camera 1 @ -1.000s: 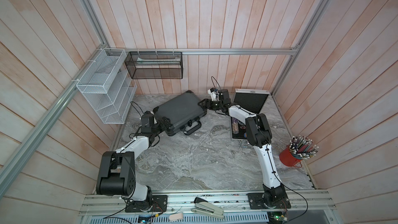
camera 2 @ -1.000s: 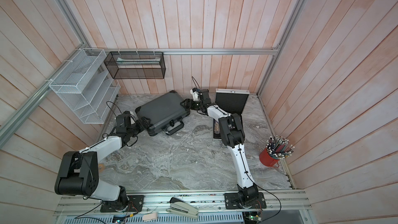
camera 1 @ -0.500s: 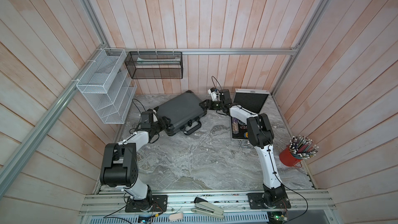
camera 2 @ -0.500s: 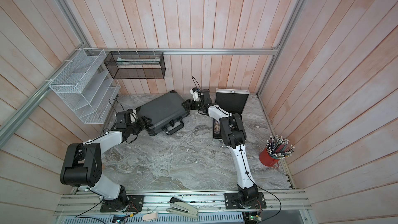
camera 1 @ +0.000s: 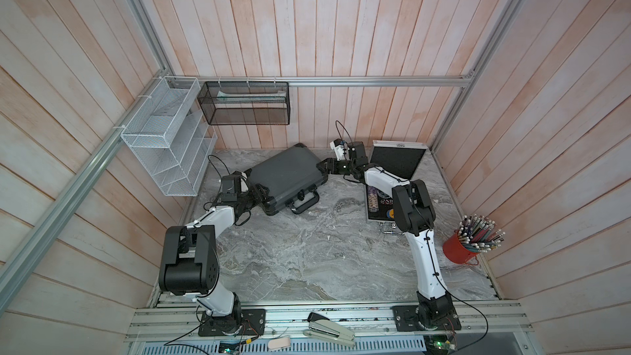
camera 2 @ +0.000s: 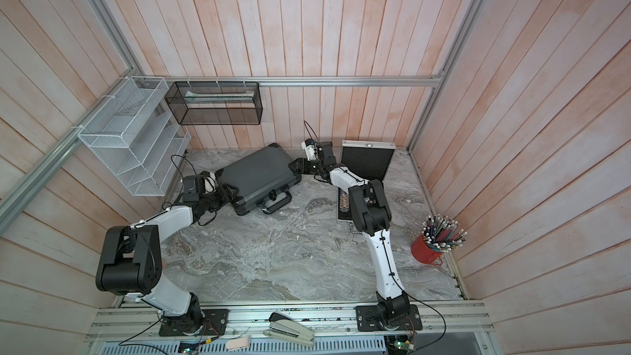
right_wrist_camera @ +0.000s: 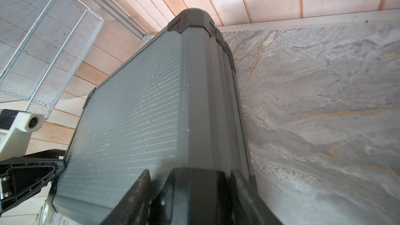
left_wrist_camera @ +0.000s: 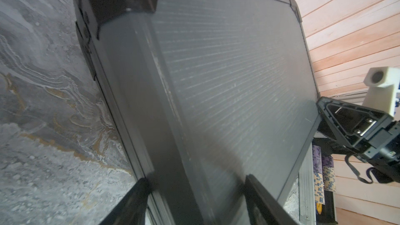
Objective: Open the poker set cases
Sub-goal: Move the poker set case to the center of the board.
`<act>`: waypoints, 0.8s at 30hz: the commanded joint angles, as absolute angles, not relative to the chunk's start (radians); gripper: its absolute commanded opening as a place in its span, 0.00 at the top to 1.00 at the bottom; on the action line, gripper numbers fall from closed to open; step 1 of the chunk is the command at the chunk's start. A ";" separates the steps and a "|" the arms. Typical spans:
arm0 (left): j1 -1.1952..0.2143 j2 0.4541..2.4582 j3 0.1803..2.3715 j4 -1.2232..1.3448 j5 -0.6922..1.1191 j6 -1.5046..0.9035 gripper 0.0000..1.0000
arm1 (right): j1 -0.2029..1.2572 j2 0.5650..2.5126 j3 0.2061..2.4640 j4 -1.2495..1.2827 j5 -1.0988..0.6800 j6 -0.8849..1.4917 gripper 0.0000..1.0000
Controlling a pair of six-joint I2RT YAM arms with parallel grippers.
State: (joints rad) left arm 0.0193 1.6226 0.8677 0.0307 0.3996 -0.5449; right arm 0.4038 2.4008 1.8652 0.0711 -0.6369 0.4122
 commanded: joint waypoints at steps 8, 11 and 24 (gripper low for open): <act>-0.052 1.658 0.874 0.068 0.536 -0.505 0.33 | 0.519 2.384 1.799 -0.072 -0.730 0.372 0.54; -0.057 1.653 0.863 0.079 0.555 -0.514 0.34 | 0.523 2.374 1.784 -0.086 -0.741 0.366 0.56; -0.063 1.643 0.848 0.083 0.609 -0.494 0.34 | 0.557 2.248 1.517 0.023 -0.767 0.415 0.57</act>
